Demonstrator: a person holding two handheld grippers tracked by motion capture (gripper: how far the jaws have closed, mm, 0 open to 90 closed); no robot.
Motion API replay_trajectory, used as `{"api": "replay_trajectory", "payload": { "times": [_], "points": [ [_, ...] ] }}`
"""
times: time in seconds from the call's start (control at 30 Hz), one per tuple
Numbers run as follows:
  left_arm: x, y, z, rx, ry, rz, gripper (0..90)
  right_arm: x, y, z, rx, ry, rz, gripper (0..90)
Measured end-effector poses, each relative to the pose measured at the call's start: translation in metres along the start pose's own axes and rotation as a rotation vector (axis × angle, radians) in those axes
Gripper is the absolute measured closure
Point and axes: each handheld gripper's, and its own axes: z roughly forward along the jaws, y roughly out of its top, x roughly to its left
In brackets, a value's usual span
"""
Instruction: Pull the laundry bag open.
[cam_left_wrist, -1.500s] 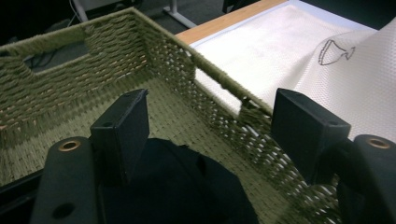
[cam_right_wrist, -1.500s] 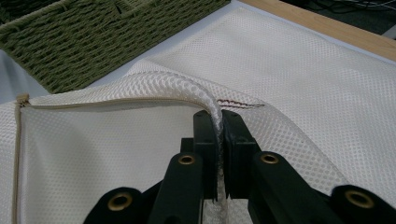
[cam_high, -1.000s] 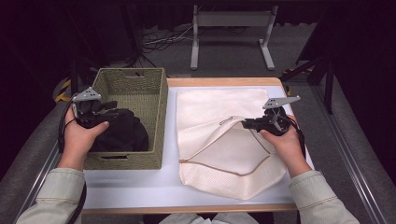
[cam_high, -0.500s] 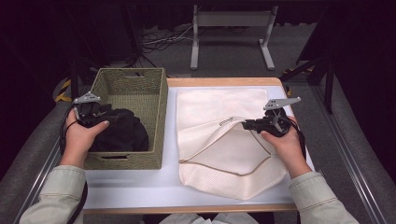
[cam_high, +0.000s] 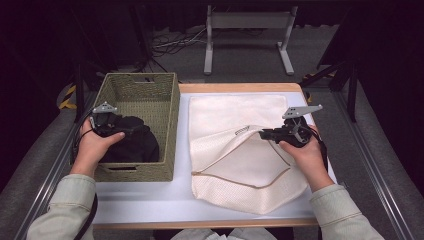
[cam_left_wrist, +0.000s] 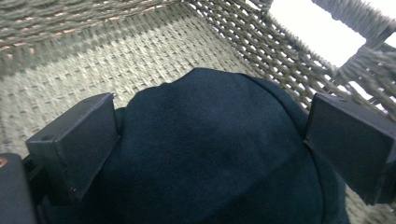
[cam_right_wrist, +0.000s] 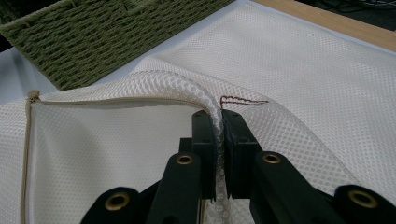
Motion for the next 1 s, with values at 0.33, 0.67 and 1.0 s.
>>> {"api": "replay_trajectory", "payload": {
  "times": [0.33,0.67,1.0],
  "points": [
    [-0.002,-0.005,0.006,0.034,-0.011,0.023,3.1,0.001,0.0,0.0,-0.003,0.0,0.0,83.9],
    [-0.001,-0.01,0.014,0.078,-0.014,0.015,12.5,0.0,-0.002,0.001,-0.004,0.008,0.004,83.5],
    [-0.002,-0.015,0.016,0.122,-0.037,0.021,33.7,0.001,-0.002,0.0,-0.006,0.01,0.001,83.3]
  ]
}}
